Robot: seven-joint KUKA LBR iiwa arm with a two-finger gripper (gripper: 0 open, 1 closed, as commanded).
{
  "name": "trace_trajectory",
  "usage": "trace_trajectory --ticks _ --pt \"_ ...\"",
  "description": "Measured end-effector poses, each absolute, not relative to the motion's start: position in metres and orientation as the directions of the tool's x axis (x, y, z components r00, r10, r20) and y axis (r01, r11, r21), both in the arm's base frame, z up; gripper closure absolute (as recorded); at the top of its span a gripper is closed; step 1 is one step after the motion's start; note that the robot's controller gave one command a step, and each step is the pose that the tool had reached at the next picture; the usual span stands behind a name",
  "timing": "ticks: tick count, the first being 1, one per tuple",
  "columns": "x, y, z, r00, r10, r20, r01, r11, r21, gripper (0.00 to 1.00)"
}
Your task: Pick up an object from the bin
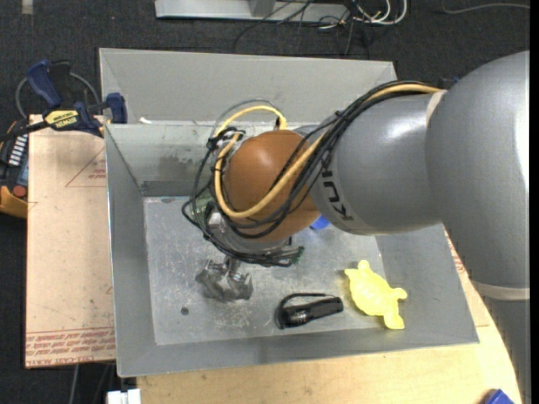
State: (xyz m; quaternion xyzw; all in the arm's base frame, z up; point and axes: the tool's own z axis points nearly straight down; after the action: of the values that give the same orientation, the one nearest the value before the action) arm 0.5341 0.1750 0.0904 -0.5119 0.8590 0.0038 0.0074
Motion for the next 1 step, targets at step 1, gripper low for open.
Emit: trace_trajectory --ticks 1 --pt "0.5486 0.1535 0.1357 -0.489 -0.872 -0.020 -0.872 0.489 -0.007 1.00"
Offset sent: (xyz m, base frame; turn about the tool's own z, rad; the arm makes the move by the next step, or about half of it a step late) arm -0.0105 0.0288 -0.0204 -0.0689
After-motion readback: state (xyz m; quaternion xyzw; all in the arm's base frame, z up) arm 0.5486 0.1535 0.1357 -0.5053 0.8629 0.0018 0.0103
